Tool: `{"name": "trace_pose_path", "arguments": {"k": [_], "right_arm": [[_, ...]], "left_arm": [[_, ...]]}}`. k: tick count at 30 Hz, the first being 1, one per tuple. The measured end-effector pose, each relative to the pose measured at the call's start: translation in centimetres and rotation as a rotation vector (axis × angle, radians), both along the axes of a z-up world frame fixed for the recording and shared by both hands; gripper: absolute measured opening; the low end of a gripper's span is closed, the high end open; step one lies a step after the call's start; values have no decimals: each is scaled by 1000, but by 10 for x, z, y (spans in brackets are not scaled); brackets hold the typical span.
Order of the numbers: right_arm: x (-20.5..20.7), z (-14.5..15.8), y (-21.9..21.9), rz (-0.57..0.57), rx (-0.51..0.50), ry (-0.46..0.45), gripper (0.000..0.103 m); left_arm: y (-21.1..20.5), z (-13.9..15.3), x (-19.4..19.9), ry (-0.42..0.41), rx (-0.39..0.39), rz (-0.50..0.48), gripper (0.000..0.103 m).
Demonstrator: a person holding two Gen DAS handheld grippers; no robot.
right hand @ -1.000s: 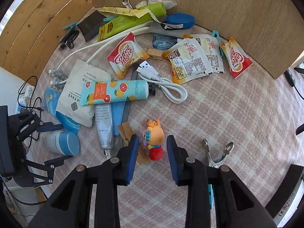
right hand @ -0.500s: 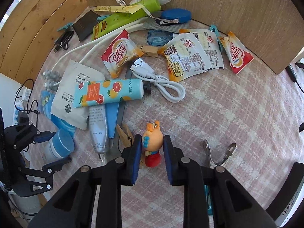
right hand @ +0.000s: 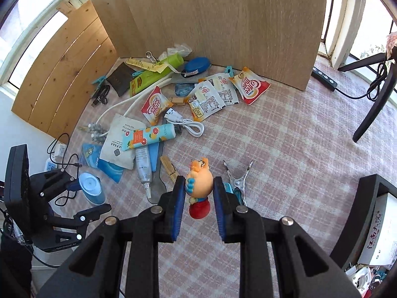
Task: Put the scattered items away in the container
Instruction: 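Carry the toy figure and sunscreen bottle into the tray and open both tools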
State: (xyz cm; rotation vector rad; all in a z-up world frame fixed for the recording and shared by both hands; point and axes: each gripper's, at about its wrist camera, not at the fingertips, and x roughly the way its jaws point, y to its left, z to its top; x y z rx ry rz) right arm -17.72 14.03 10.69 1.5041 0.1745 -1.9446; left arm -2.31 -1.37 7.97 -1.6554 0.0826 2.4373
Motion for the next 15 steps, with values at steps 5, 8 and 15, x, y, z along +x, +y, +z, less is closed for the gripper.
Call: {"name": "trace_pose_path", "arguments": {"k": [5,8,15], "right_arm": [[4,27,46,-72,-35,47,22],[5,42,79,-119,-46,76,22],[13,71,172,-268,-44,127,22]], "left_arm": [[32,18,-22,54,-1,-59,42],[51,28,-29,77,-1,-101,41],[105,54,-39,126,24,-207,41]]}}
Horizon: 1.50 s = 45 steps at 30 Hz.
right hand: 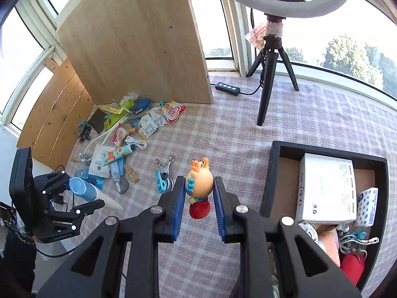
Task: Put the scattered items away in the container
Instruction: 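Carry the toy figure and sunscreen bottle into the tray and open both tools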
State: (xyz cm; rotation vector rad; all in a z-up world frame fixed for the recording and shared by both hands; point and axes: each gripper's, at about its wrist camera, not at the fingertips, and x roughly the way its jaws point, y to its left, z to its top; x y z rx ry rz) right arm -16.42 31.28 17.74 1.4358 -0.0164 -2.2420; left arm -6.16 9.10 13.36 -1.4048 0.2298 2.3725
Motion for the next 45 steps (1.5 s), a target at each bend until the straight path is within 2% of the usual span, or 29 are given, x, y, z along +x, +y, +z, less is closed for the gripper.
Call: {"name": "trace_pose_path", "arguments": {"k": [7,14,22,27,30,31,32,34,45], "right_arm": [[13,12,100,-191,38,24,22],[36,12,180,-346,71,23,22],[58,2,237,-467,110,6,22],[66,-7,259,-511,140,-15,22],[67,-16,264,-499,144,-40,23],[67,-18,265,-499,148,-46,25],[67,-20,267,-518,163,-47,33],[68,-20,271,-539,163,-40,44],[67,-18,266,-529,92,-23,45]], "left_arm": [[75,28,-18,29,76,-145,41],[157,51,-20,15,175,-321,41],[246,61,-1,-15,202,-516,41],[286,57,10,-40,201,-590,41],[306,50,7,-55,178,-590,42],[311,46,3,-64,166,-578,47],[314,43,-1,-65,154,-557,57],[316,40,-8,-59,155,-525,61],[287,37,-16,-51,173,-430,61]]}}
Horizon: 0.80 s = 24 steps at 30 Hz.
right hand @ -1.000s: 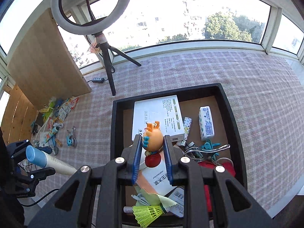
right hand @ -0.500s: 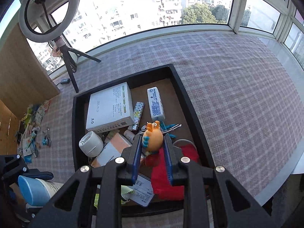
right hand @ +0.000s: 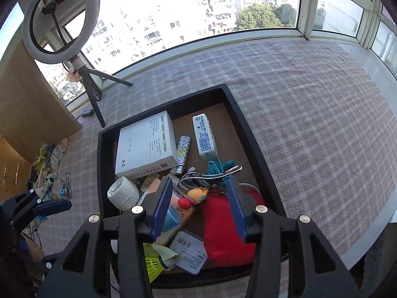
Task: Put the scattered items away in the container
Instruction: 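Carry the toy figure and sunscreen bottle into the tray and open both tools, then move both tools back over the wooden clothespin and white paper packet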
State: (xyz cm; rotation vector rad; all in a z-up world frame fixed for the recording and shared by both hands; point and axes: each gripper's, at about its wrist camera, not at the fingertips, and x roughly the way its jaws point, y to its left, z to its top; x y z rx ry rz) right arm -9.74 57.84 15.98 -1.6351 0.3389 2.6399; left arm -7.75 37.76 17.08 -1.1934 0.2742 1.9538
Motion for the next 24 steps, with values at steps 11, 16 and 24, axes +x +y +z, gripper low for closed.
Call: {"name": "trace_pose_path", "arguments": {"k": [11,16,24], "right_arm": [[-17,-7,-65,150,-19,8,45],[-28,-12,-113,256,-19,8,45],[-42,-20,-205,454,-11,-5,46]], "left_arm": [[-79,-10,3,21,-26,187,60],[-141,-21,0,-5,-28,341,60],[-249,-41,4,-31,-50,582,60]]}}
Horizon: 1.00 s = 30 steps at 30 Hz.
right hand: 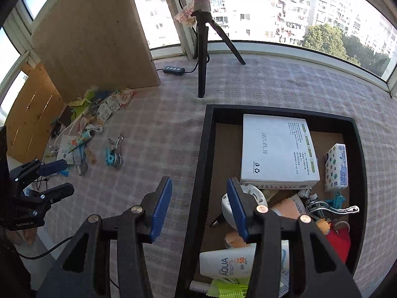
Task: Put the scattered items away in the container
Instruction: 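Move both tools back over the wooden clothespin and white paper packet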
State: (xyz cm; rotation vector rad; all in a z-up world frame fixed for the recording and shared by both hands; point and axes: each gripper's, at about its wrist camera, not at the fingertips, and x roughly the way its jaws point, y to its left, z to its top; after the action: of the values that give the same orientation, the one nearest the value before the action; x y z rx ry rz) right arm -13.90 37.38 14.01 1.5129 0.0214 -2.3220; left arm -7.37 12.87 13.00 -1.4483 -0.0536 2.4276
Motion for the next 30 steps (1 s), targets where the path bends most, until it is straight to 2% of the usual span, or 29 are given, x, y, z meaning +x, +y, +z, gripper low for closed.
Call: {"name": "trace_pose_path", "arguments": {"k": [7,10,14,16,23,30], "right_arm": [[-5,-1,-91,195,4,9,45],[-3,-4,-131,282,9,7,45],[1,-15,-185,397,24,-6,45],[1,-24,-209,439,29,-26,45],[-6,-56,-272,541,52,-94,45],[-17,-80,-300,571,70,-137,44]], "left_arm": [[-94,-22,14,-35,5,208,60],[-133,-35,24,-57,31,309,60],[-170,-54,34,-96,79,414,60],[-182,-61,36,-102,76,455,60],[-220,-76,35,-104,75,551,60],[-232,-85,28,-120,92,561,60]]}}
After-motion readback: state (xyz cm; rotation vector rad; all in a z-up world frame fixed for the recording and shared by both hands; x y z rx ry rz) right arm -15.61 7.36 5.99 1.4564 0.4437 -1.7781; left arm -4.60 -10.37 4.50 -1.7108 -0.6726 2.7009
